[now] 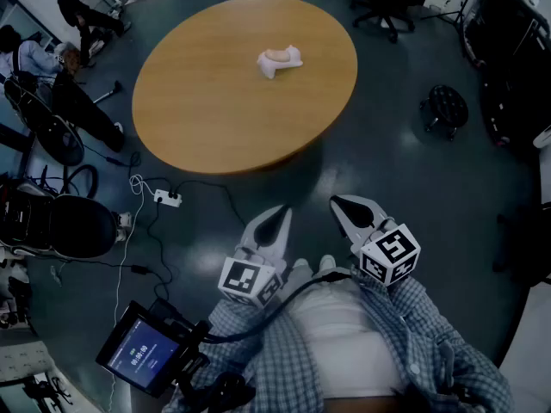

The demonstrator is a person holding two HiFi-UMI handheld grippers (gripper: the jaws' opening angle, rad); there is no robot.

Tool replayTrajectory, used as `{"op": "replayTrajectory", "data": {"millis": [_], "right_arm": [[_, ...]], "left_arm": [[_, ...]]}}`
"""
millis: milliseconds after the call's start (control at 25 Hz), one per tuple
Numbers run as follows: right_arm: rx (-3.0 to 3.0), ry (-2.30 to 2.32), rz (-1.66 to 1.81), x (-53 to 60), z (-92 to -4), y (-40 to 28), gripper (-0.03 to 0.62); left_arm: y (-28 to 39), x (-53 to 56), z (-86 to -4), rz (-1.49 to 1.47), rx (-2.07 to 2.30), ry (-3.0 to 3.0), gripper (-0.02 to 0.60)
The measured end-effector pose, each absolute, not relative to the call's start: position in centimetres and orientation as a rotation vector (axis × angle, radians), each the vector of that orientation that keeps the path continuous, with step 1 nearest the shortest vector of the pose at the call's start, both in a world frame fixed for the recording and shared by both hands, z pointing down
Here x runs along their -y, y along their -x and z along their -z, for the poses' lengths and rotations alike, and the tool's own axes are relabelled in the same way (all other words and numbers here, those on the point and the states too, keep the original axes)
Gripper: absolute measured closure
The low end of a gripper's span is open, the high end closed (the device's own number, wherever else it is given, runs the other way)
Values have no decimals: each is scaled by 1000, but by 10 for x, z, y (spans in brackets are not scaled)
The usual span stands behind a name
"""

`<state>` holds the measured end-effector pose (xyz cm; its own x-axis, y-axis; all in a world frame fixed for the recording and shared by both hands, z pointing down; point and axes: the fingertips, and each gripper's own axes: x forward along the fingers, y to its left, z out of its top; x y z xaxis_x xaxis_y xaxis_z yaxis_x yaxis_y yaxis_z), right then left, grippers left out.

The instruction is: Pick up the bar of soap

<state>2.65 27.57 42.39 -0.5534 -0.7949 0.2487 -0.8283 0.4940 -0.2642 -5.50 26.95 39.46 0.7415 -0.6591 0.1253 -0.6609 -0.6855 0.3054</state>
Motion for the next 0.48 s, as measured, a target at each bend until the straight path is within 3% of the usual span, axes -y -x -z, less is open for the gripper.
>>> {"op": "replayTrajectory", "data": {"millis": [480], "right_arm": [[2621, -1457, -548, -271, -422, -40, 591]], "left_arm": [[53, -268, -398, -12, 1033, -2598, 583]]}}
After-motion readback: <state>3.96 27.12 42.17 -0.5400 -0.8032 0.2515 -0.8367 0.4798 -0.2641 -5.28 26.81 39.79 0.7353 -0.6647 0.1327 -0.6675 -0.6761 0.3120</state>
